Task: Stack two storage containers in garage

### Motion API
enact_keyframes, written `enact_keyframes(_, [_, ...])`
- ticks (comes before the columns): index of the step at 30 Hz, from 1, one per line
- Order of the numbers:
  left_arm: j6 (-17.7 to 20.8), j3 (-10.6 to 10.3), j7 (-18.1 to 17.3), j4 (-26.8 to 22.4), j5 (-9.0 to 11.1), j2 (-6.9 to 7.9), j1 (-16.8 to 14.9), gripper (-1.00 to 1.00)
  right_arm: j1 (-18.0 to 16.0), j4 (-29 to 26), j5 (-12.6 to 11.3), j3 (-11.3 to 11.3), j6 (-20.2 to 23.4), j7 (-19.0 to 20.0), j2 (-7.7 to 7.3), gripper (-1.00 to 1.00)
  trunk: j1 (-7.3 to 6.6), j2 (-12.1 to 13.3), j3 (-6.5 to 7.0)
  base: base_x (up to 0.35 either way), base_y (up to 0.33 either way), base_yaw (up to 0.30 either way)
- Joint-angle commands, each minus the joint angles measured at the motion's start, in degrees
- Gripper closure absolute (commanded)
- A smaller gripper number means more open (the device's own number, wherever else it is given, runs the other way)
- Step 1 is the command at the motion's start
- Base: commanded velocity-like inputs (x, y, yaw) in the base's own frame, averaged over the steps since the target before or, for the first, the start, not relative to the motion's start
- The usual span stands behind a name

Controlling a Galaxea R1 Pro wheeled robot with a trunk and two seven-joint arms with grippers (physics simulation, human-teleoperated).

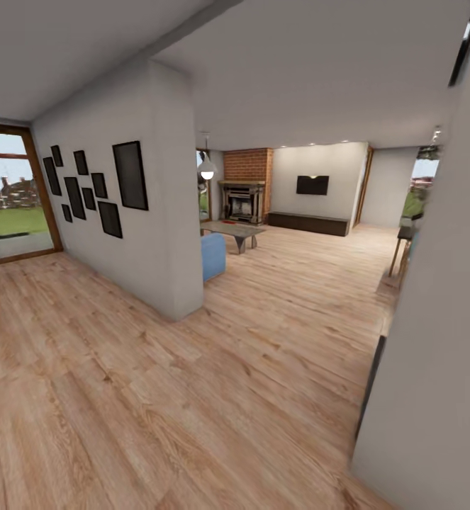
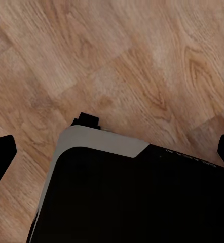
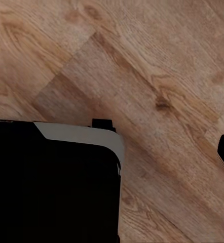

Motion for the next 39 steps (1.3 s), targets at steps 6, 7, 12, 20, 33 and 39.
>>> enact_keyframes(6, [-0.15, -0.49, 0.08, 0.02, 0.45, 0.00, -0.04, -1.00, -0.04, 0.16, -0.41, 0.48, -0.31, -0.03, 0.03, -1.00, 0.04, -0.05, -0.08, 0.326, 0.000, 0.000])
enact_keyframes(7, [-0.14, -0.49, 0.08, 0.02, 0.45, 0.00, -0.04, -1.00, -0.04, 0.16, -0.35, 0.50, -0.33, -0.04, 0.06, -1.00, 0.04, -0.05, -0.08, 0.326, 0.000, 0.000])
enact_keyframes(12, [-0.14, -0.49, 0.08, 0.02, 0.45, 0.00, -0.04, -1.00, -0.02, 0.16, -0.23, 0.56, -0.35, -0.06, 0.11, -1.00, 0.04, -0.05, -0.08, 0.326, 0.000, 0.000])
enact_keyframes(20, [-0.27, -0.49, 0.08, 0.02, 0.45, 0.00, -0.04, -1.00, -0.03, 0.16, -0.48, 0.54, -0.43, -0.57, 0.35, -1.00, 0.04, -0.05, -0.08, 0.326, 0.000, 0.000])
enact_keyframes(33, [-0.39, -0.49, 0.08, 0.02, 0.45, 0.01, -0.04, -1.00, -0.02, 0.16, -0.16, 0.79, -0.44, -0.60, 0.83, -1.00, 0.04, -0.05, -0.08, 0.326, 0.000, -0.049])
enact_keyframes(39, [-0.65, -0.49, 0.08, 0.02, 0.51, 0.00, -0.04, -1.00, -0.03, 0.16, 0.05, 0.85, -0.48, -0.60, 0.83, -1.00, 0.04, -0.05, -0.08, 0.323, 0.094, -0.231])
